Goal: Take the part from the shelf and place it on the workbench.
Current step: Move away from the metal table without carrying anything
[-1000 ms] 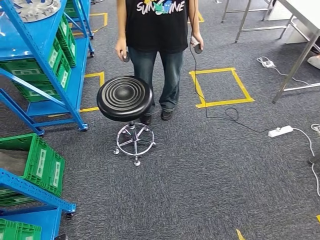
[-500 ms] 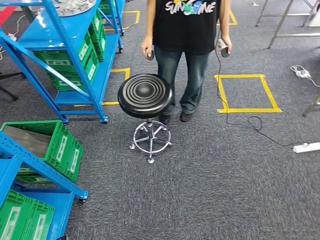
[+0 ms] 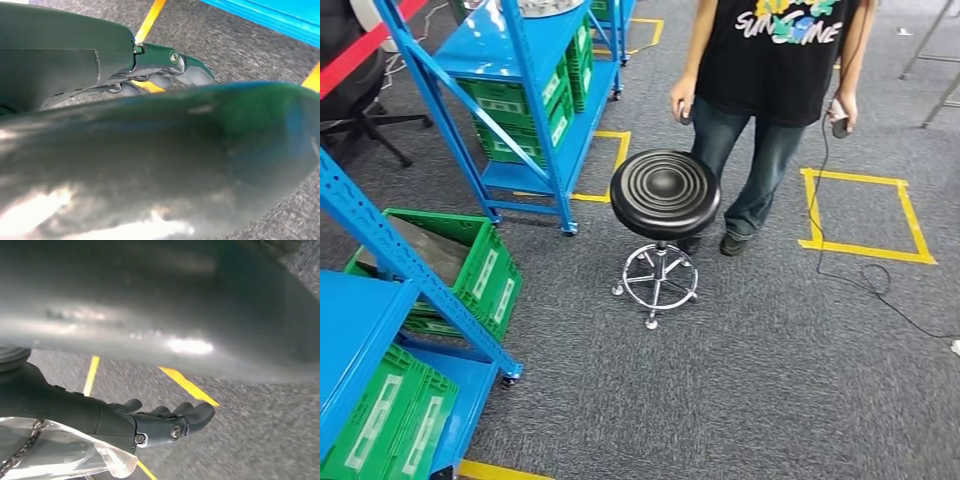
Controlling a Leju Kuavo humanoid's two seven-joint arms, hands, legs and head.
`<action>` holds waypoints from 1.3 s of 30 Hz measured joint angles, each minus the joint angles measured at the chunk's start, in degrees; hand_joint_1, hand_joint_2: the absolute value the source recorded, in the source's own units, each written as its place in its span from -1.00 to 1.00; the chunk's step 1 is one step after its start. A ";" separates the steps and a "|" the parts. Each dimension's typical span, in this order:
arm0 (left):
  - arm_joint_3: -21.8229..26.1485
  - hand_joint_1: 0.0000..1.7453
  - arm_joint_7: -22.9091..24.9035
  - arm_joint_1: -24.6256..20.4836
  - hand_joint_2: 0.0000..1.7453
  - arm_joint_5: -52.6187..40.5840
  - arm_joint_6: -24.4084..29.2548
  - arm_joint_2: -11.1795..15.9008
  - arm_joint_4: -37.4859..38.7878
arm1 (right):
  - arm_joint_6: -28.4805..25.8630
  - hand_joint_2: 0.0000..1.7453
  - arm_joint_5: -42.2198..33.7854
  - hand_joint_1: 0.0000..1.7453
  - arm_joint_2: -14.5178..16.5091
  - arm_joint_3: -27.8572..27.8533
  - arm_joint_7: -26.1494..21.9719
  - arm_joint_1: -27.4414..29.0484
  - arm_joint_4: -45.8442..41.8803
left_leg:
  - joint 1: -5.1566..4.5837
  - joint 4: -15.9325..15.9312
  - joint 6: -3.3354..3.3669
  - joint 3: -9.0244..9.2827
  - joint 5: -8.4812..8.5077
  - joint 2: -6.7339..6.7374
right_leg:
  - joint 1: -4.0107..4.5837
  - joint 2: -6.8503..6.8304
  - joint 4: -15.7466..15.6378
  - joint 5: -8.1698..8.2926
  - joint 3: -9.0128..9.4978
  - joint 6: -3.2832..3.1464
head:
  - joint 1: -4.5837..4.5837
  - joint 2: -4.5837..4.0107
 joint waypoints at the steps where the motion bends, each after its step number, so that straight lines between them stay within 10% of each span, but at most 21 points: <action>1: -0.02 -1.00 0.02 -0.07 -1.00 -0.02 0.05 -0.01 -0.01 | -0.07 -1.00 0.26 -1.00 0.00 -0.06 0.05 -0.02 -0.04 | -0.03 0.15 -0.23 -0.02 -0.07 -0.68 | -0.15 1.14 -3.84 1.41 1.76 -0.10 | -0.02 0.00; 3: -0.07 -1.00 0.04 -0.14 -1.00 -0.04 0.13 -0.03 -0.02 | -0.20 -1.00 0.83 -1.00 0.00 -0.23 0.17 -0.06 -0.07 | 0.01 0.33 -0.89 -0.39 0.01 -1.84 | -0.23 2.67 -7.60 2.09 3.73 -0.39 | -0.05 0.00; 6: -0.10 -1.00 0.14 0.11 -1.00 -0.08 0.18 0.01 -0.04 | -0.26 -1.00 1.38 -1.00 0.01 -0.45 0.46 -0.12 -0.11 | 0.18 0.62 -1.88 -0.99 0.04 -2.75 | -0.11 1.30 -8.06 2.24 4.15 -1.24 | -0.09 0.00; 12: -0.27 -1.00 0.21 0.07 -1.00 -0.14 0.21 0.00 -0.07 | -0.22 -1.00 1.54 -1.00 -0.02 -0.90 0.73 0.01 -0.20 | 0.31 17.00 -2.93 -8.48 -7.32 2.52 | 0.18 -3.23 -8.48 2.06 4.55 -2.45 | -0.53 0.00; 16: -0.32 -1.00 0.24 0.20 -1.00 -0.13 0.16 0.02 -0.07 | -0.20 -1.00 1.63 -1.00 -0.02 -1.05 0.75 -0.08 -0.21 | -0.06 6.00 -2.31 -2.84 -1.01 5.36 | 0.43 -5.70 -8.41 1.39 5.37 -2.15 | -0.56 0.00; 20: -0.36 -1.00 0.37 -0.10 -1.00 -0.11 0.11 0.02 -0.08 | -0.18 -1.00 1.86 -1.00 -0.02 -1.34 0.74 -0.26 -0.25 | -0.78 0.86 -1.10 -0.76 -0.19 6.84 | 0.83 -8.06 -8.35 0.70 5.83 -1.09 | -0.56 0.00; 23: -0.36 -1.00 0.57 0.11 -1.00 -0.09 0.13 0.02 -0.10 | -0.18 -1.00 1.96 -1.00 -0.01 -1.41 0.73 -0.45 -0.35 | -0.42 0.33 -0.18 -0.62 0.14 4.84 | 0.55 -5.29 -5.36 -1.61 4.55 -0.30 | -0.31 0.00; 26: -0.37 -1.00 0.73 -0.14 -1.00 -0.06 0.21 -0.02 -0.13 | -0.09 -1.00 2.35 -1.00 -0.04 -1.76 0.72 -0.24 -0.39 | -0.29 0.27 0.32 -0.68 0.20 2.69 | 0.34 -1.72 5.49 -6.26 -1.16 -0.08 | 0.08 0.00; 28: -0.38 -1.00 0.79 -0.12 -1.00 -0.04 0.44 -0.07 -0.13 | 0.04 -1.00 2.67 -1.00 -0.08 -2.21 0.66 -0.14 -0.40 | -0.32 0.31 0.36 -0.57 0.20 0.98 | 0.33 -1.33 7.86 -5.56 -3.04 -0.17 | 0.09 0.00; 32: -0.39 -1.00 0.86 -0.19 -1.00 -0.03 0.81 -0.10 -0.13 | 0.15 -1.00 3.03 -1.00 -0.24 -2.84 0.54 -0.20 -0.50 | -0.29 0.54 -0.17 -0.34 0.00 -2.02 | -0.07 2.38 -5.01 1.83 2.11 -0.55 | 0.07 0.00; 35: -0.40 -1.00 0.90 -0.16 -1.00 -0.02 0.89 -0.13 -0.13 | 0.21 -1.00 3.22 -1.00 -0.28 -3.09 0.53 -0.32 -0.52 | 0.07 0.66 -1.27 -0.95 0.23 -3.84 | 0.01 3.30 -7.58 1.97 3.62 -1.08 | -0.01 0.00; 39: -0.40 -1.00 1.01 -0.09 -1.00 -0.03 1.02 -0.05 -0.15 | 0.24 -1.00 3.42 -1.00 -0.30 -3.23 0.51 -0.38 -0.55 | 0.01 5.19 -2.41 -3.13 -2.65 0.34 | -0.04 0.25 -8.38 2.27 4.31 -2.36 | -0.38 0.00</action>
